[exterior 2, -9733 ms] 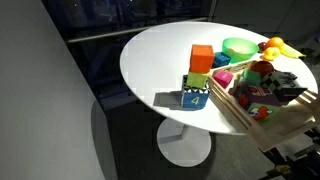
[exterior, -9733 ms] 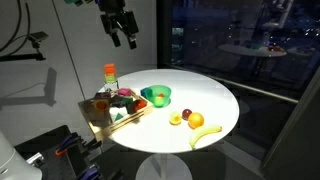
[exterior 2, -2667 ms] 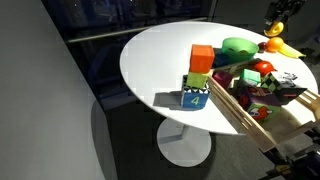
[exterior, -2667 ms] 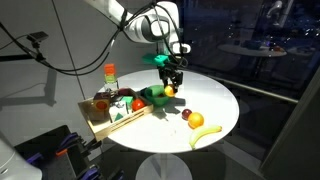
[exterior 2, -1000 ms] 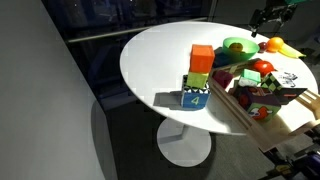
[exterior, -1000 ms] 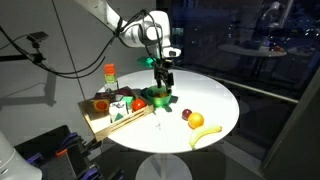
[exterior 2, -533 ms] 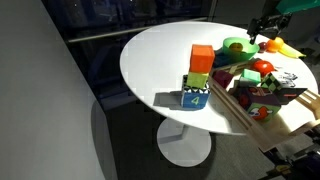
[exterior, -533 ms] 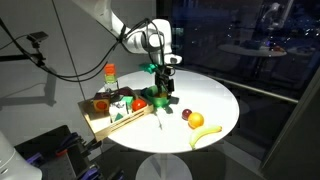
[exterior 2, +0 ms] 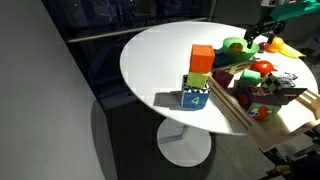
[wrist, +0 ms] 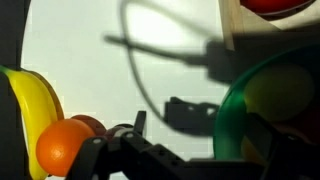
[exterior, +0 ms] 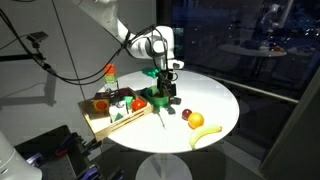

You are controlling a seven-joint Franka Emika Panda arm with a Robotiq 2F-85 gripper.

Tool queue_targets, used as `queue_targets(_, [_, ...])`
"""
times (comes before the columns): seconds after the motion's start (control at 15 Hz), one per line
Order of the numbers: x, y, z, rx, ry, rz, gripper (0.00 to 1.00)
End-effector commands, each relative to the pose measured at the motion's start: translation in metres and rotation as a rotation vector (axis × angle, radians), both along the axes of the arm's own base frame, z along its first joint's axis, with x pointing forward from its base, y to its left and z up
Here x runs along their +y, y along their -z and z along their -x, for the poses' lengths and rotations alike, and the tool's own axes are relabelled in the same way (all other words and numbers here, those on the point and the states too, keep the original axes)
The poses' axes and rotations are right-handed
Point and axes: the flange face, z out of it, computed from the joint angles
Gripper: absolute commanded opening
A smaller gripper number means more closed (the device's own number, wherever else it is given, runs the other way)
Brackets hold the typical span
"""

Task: Put the yellow fruit in the bowl and move the bowl to the right

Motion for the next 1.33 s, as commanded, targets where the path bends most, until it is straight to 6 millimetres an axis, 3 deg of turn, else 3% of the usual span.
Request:
queue_targets(0.0, [-0.013,0.002,-0.009,0.016,0.019,0.031,1.00])
queue_targets(0.67, [-0.050,0.013,0.001,0.079,0.081,0.050,1.00])
queue_targets(1.27, [-0.071,0.014,0.017,0.129,0.115,0.068,1.00])
